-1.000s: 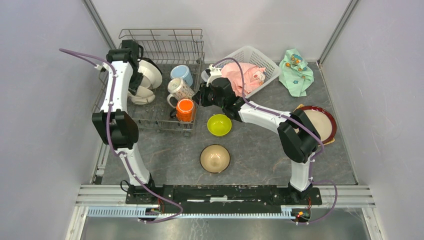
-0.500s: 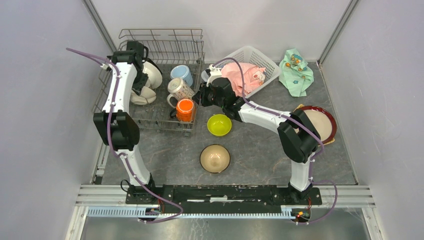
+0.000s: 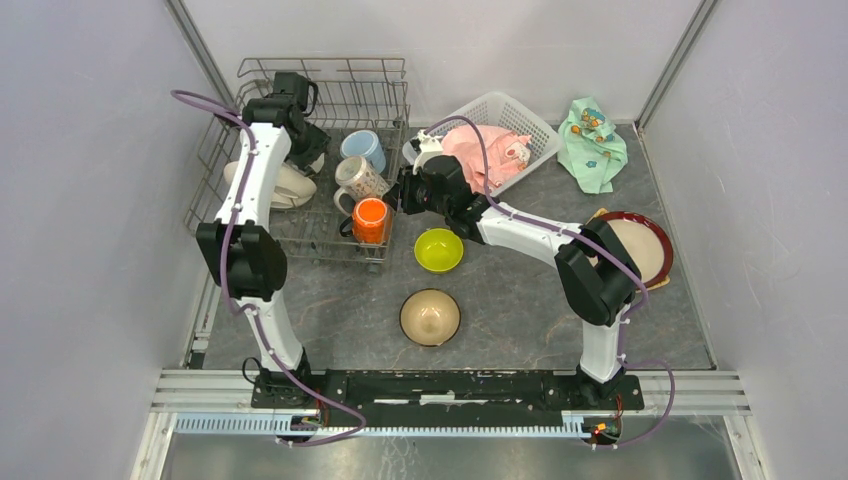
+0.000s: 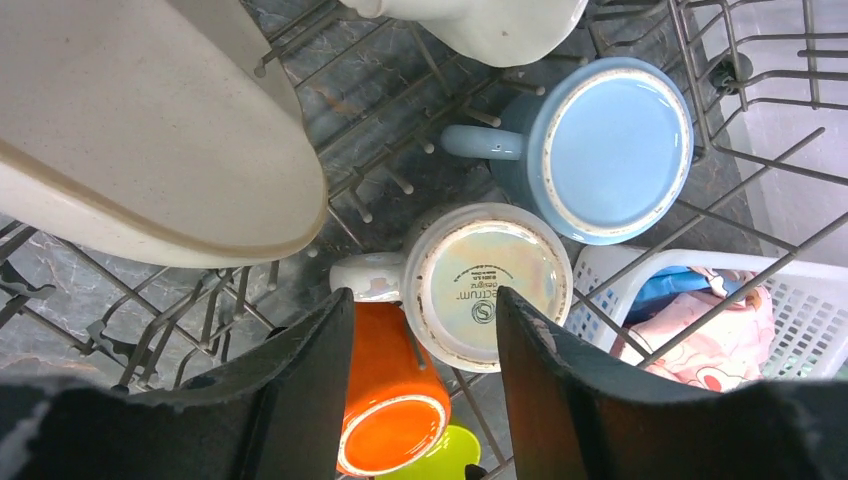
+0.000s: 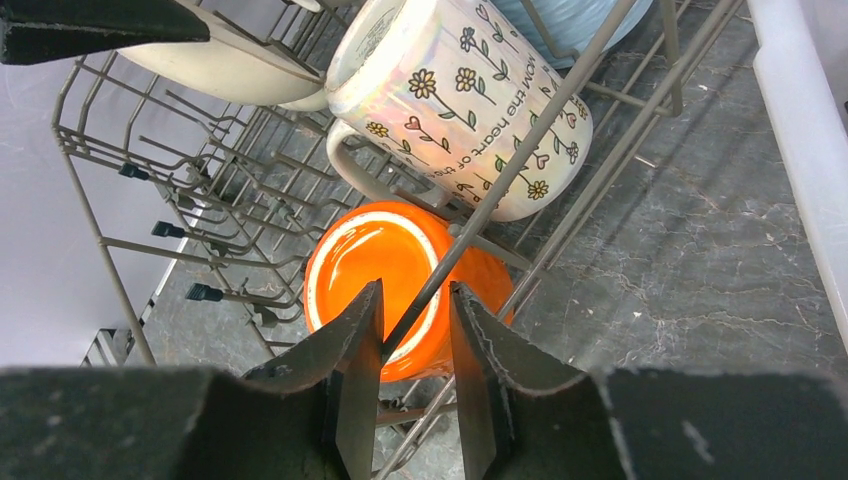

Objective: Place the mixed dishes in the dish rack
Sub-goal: Insert the plate into the dish rack, then pick up the plate from the corner of the board.

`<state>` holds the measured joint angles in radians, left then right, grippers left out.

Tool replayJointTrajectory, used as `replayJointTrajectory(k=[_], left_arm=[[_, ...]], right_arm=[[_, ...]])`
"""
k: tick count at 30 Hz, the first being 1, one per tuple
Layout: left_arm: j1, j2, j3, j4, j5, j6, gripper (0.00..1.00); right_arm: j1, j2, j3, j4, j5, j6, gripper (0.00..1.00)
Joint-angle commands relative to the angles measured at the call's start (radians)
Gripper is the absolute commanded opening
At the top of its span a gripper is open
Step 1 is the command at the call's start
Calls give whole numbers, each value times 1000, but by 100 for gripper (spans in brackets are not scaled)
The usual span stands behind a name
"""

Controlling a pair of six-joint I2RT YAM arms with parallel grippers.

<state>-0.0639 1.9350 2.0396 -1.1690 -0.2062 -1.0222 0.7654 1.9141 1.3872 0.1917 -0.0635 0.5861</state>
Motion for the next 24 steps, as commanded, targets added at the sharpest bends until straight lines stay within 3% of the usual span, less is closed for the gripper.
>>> replayJointTrajectory(k=[1,6,7,8,14,17,20,24], left_arm=[[6,-44,45,38,-4,47,61],[7,-56,118,46,-38,64,69],[7,-63,128,61,-52,81,90],[7,-74,134,84,-68,105,99],[10,-146,122,215,-133,238,100],[10,-191,76,311,-152,350,100],[2,-223,37,412,-42,517,100],[-34,-241,18,435,-6,656,100]], right_arm=[[3,5,-19,-102,-18,-25,35],[1,-4,52,-169,-17,-56,38],[0,-10,65,-183,-15,-61,40],[1,-17,82,-189,-12,-66,43],[1,-93,108,-303,3,-94,70],[1,-144,109,-374,27,-140,98],[1,-183,157,-492,29,-221,98],[-2,-261,156,-648,27,-286,98]])
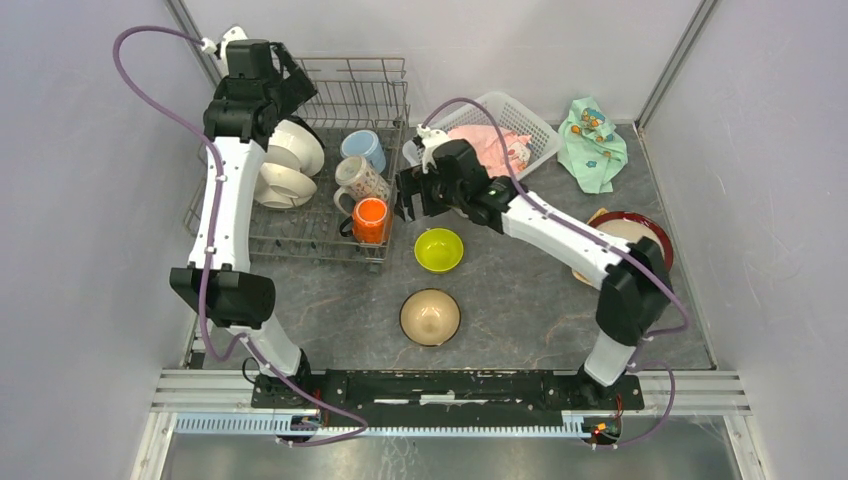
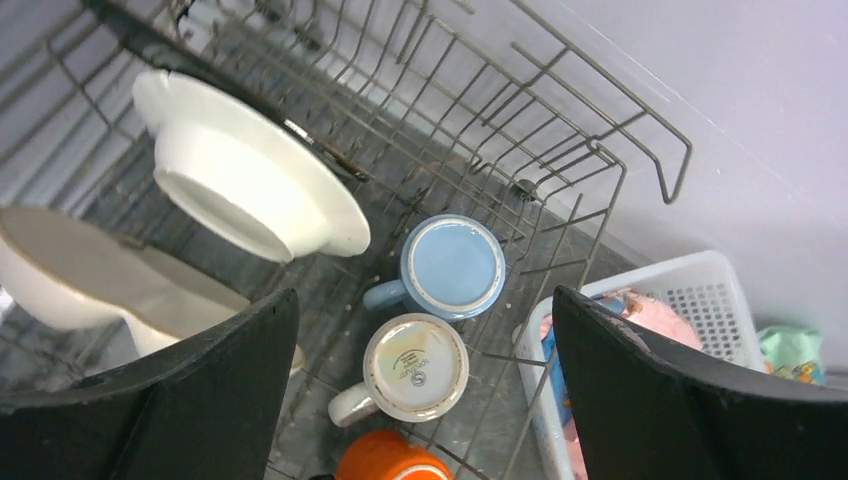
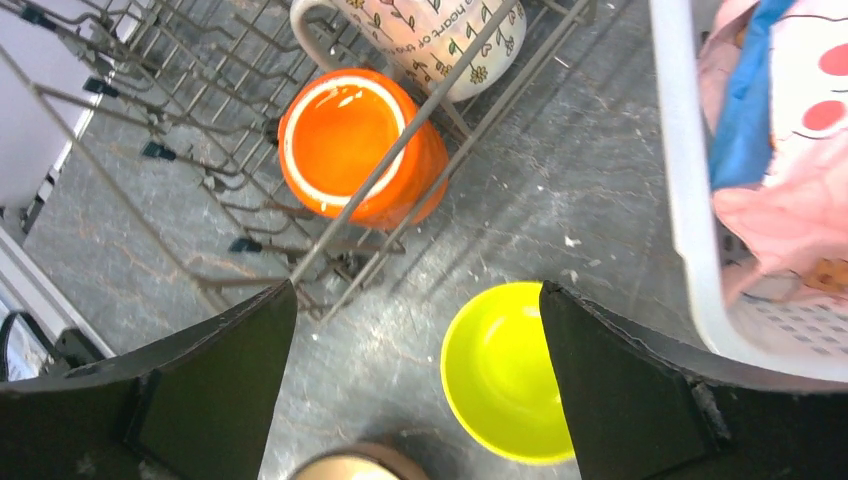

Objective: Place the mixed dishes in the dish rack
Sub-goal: Pick up the plate from the corner of the board.

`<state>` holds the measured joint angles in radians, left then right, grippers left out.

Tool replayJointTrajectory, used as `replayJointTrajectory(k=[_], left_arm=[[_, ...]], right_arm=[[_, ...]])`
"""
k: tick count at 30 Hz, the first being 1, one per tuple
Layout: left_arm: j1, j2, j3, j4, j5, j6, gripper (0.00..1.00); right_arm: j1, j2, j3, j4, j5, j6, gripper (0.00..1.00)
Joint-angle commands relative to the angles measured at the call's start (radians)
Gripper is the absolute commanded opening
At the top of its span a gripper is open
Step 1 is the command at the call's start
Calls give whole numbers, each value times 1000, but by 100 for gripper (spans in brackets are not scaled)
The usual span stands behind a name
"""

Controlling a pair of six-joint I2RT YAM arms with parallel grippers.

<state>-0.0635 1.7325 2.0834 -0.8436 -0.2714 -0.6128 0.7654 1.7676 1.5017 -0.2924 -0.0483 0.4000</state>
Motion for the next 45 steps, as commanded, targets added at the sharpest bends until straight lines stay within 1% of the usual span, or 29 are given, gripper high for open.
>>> replayJointTrajectory(k=[1,3,5,8,11,14,16,18,19,20,21,22,25,29,33,40,45], left_arm=[[-49,-40,-36,112,61,294,100],[-61,-43,-71,103,144,368,100],[-67,-33,-101,83,208,376,100],[-112,-27,-192,136,198,388,94],[-151,-14,-287,218,145,385,84],[-151,-13,-377,315,116,348,62],[-151,-18,-426,385,90,337,50],[-151,-12,-435,431,70,347,43],[-150,-4,-431,446,57,355,38],[-148,9,-421,453,55,364,30],[-144,24,-407,454,65,371,19],[-140,39,-394,455,76,374,14],[-123,80,-375,469,89,364,12],[-84,121,-369,521,75,327,17],[-39,165,-351,569,84,314,20],[14,228,-282,565,79,304,19],[20,230,-269,547,26,329,20]], right_arm=[[-3,-139,21,-189,8,-105,98],[-4,-196,-19,-223,-18,-110,98],[-5,-256,-50,-250,-38,-100,98],[-5,-307,-69,-282,-48,-67,98],[-5,-327,-49,-299,-60,-58,98],[-5,-332,-20,-304,-65,-72,94],[-5,-328,1,-309,-73,-85,92],[-5,-318,21,-323,-80,-95,91],[-5,-315,30,-330,-83,-99,91],[-5,-310,40,-339,-86,-103,91],[-6,-308,54,-351,-88,-104,90],[-4,-304,67,-360,-90,-107,90],[-5,-310,90,-367,-80,-115,90],[-5,-331,88,-370,-51,-121,93],[-4,-361,71,-368,-19,-129,94],[-6,-403,27,-340,42,-131,96],[-9,-418,22,-318,75,-138,97]])
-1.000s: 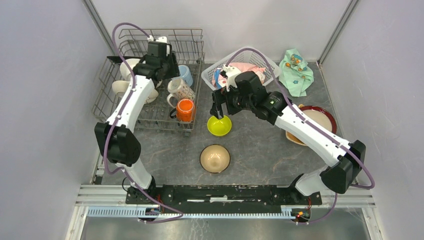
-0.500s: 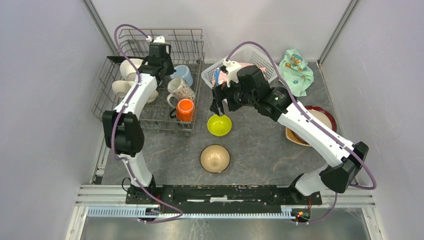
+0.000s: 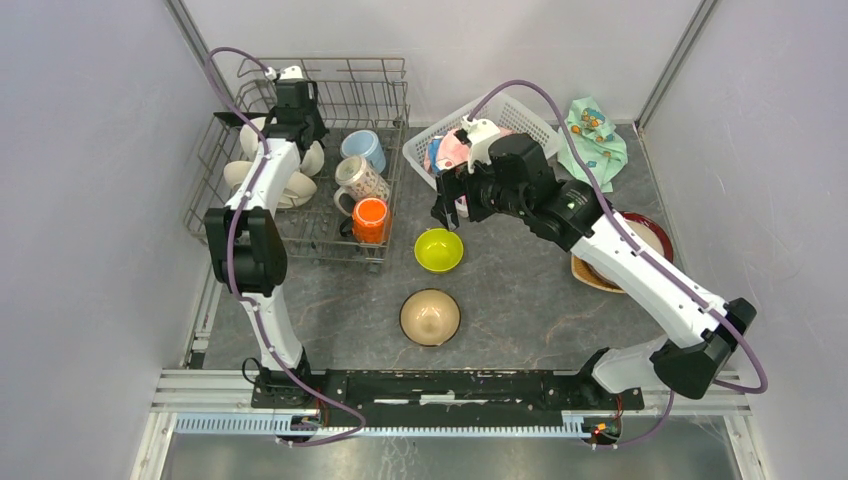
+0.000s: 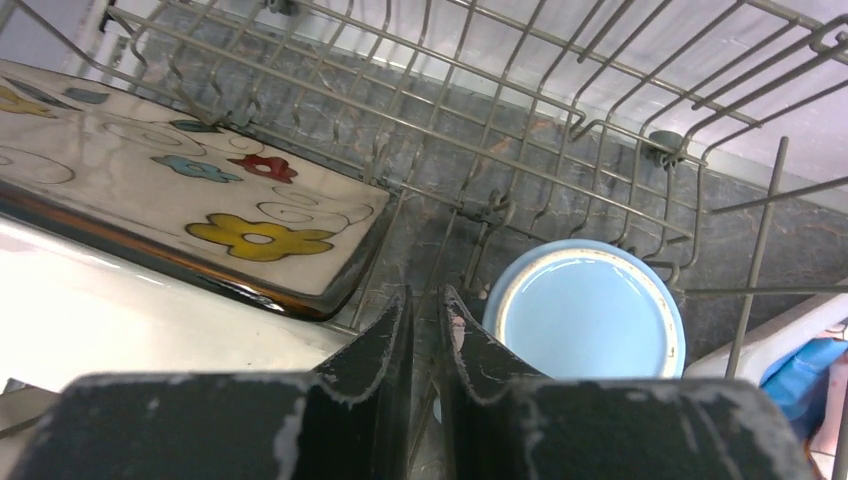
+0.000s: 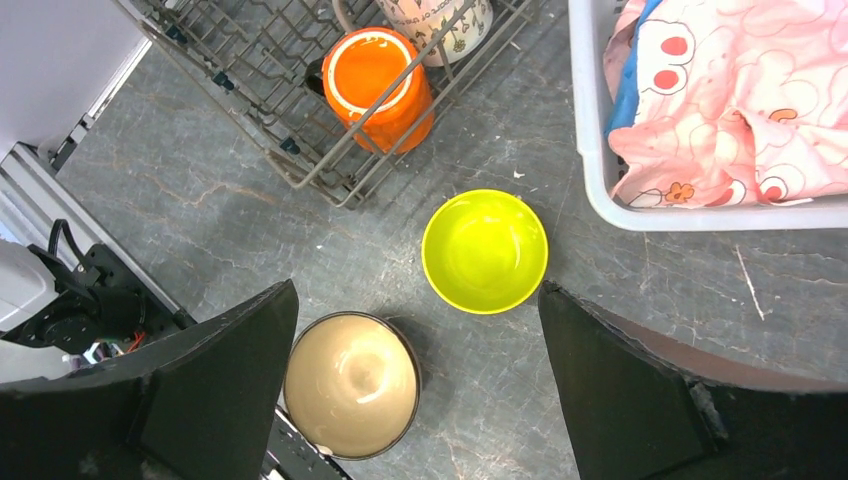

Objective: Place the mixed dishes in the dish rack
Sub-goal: Pick up the plate from the corner of the board.

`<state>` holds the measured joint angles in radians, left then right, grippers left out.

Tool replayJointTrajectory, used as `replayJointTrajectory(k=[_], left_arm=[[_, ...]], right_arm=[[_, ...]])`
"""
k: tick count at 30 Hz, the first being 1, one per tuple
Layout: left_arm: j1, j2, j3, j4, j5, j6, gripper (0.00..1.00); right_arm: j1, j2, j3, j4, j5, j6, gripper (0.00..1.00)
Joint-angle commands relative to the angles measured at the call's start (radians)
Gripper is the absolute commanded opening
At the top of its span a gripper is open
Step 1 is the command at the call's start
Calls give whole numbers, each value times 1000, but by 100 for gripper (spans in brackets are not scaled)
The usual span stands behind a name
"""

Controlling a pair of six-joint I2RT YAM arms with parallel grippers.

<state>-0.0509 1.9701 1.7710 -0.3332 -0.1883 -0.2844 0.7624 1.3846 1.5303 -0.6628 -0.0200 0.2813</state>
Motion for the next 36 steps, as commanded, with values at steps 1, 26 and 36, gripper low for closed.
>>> replayJointTrajectory(k=[1,26,36], left_arm=[[13,-5,45,36,-53,-1,21],[80,-48,184,9,227,-101,34],[83,-96,237,-16,93,-154,62]], right_arm=[[-8,-38,-9,57,50,-20,97],[-19,-34,-6,115,73,-15,98],[-19,-65,-54,143,71,16,98]])
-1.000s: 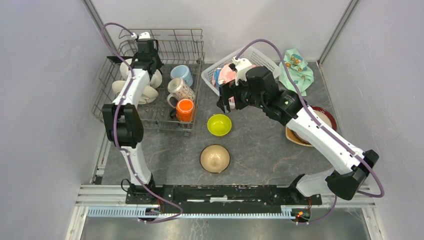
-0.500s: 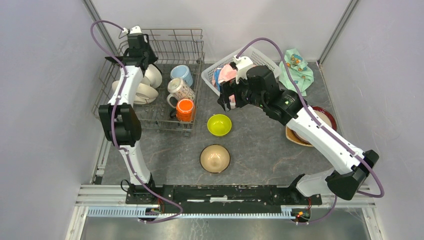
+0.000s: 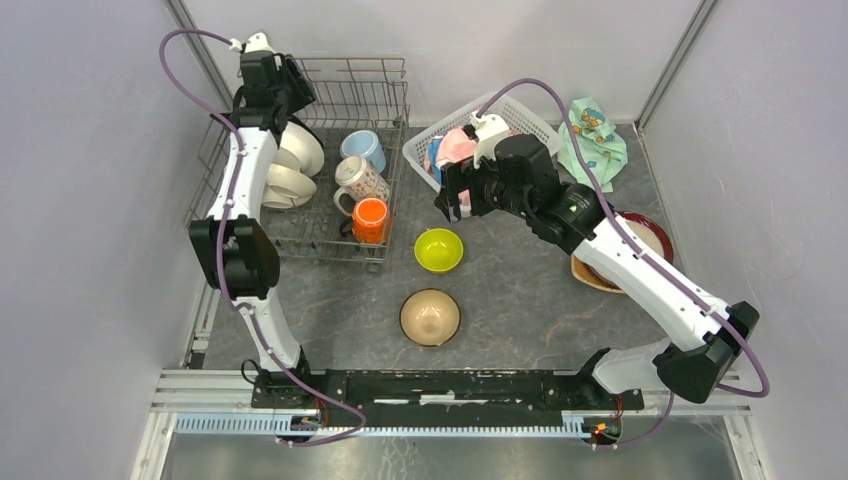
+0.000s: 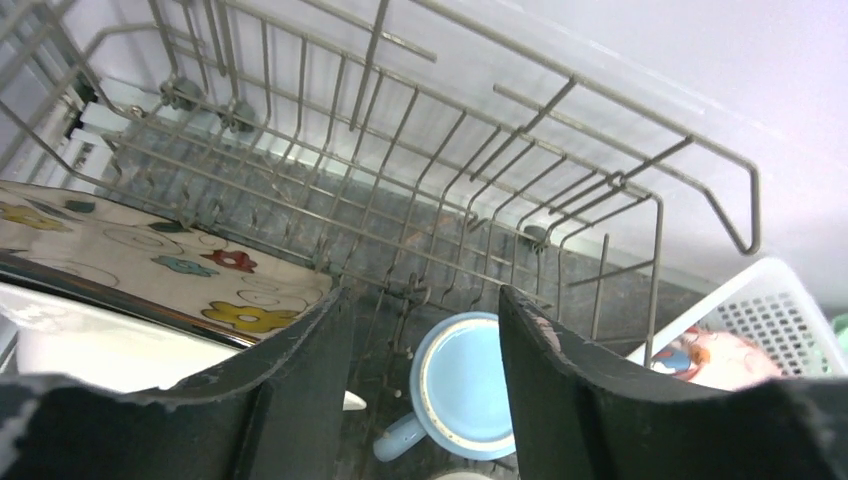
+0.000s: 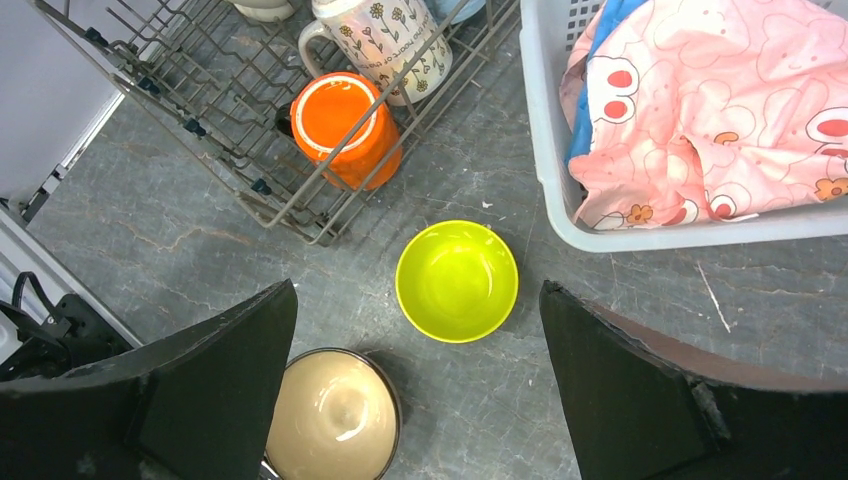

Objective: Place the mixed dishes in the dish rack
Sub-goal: Pick up the plate from the corner of the board.

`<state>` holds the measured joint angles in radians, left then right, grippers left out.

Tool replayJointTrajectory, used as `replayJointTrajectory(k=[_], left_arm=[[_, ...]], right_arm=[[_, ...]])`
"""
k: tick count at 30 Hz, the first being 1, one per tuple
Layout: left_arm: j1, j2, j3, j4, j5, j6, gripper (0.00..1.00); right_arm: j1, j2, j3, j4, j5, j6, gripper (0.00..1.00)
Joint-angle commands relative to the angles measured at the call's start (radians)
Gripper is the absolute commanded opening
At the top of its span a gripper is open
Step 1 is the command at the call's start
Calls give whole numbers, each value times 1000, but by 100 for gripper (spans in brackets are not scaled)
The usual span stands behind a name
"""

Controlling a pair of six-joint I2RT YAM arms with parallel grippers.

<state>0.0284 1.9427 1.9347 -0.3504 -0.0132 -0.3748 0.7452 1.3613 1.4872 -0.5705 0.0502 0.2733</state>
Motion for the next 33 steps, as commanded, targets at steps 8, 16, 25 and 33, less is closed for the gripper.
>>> replayJointTrajectory(k=[8,16,25,33], left_arm=[[85,-40,67,7,-75,-97,63],[85,8,47,-13,-31,-115,61],[65,22,-52,-35,9,-171,55],[43,9,-92,-3,80,-199,54]], right_arm=[[-2,-36,-7,54,26,34,98],[-3,11,45,43,22,7,98],[-6,45,80,37,3,-16,98],[-5,34,73,33,5,-17,98]])
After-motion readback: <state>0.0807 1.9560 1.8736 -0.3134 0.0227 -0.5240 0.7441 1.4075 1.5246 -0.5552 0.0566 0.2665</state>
